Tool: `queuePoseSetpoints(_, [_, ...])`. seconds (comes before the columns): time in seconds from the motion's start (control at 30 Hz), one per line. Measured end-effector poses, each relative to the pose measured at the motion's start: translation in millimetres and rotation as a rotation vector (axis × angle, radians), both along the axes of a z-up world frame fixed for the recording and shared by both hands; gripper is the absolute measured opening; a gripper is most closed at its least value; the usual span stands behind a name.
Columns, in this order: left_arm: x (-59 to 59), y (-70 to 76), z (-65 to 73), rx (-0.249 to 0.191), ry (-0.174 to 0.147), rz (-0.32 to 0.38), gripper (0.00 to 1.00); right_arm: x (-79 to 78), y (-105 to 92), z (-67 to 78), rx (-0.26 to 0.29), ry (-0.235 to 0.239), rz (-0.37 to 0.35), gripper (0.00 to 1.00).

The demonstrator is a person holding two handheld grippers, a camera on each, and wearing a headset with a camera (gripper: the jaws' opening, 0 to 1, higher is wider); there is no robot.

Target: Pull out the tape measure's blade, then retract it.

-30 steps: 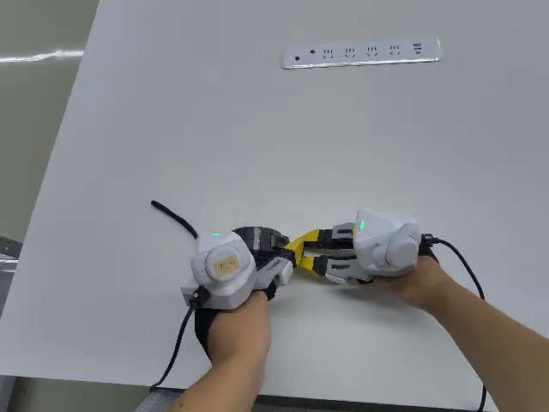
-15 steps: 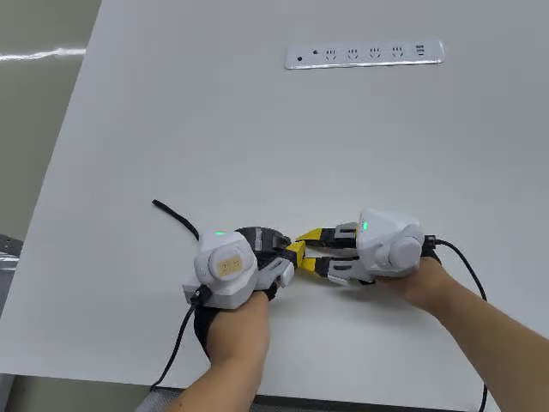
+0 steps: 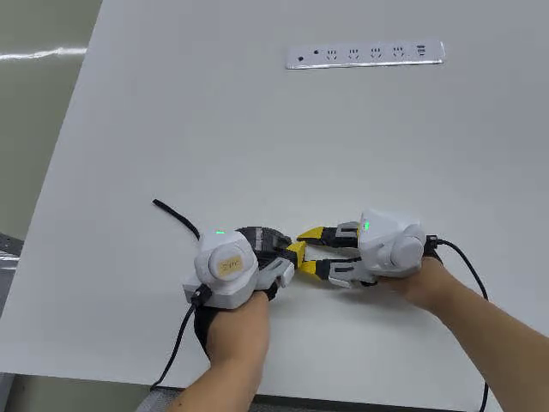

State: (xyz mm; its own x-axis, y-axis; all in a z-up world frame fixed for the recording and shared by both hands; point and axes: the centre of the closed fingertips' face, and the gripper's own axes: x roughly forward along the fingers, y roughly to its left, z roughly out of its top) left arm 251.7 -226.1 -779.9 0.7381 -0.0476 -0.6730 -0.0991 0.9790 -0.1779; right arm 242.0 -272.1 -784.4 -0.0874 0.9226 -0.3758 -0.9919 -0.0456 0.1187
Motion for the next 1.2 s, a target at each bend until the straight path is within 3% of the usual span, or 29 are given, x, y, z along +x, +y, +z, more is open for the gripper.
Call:
queuePoseSetpoints(0.47, [-0.5,-1.2,2.6,0.009,-0.020,-0.078,0.71,1.4,-3.5,4.1,-0.009,0.020,-0.033,0.26])
queuePoseSetpoints(0.83, [-1.4,1.7,11.5,-0.022,-0.072,-0.127,0.71,-0.7,-10.4,6.2,-0.009,0.033,-0.071,0.29])
queuePoseSetpoints(1.03, [-2.4,-0.5,15.5,-0.016,-0.084,-0.185,0.71,-2.1,-13.1,6.7,-0.008,0.042,-0.102,0.30])
queuePoseSetpoints(1.2, [-4.2,-1.5,19.6,0.017,-0.096,-0.245,0.71,0.0,-16.3,9.7,-0.009,0.040,-0.133,0.31])
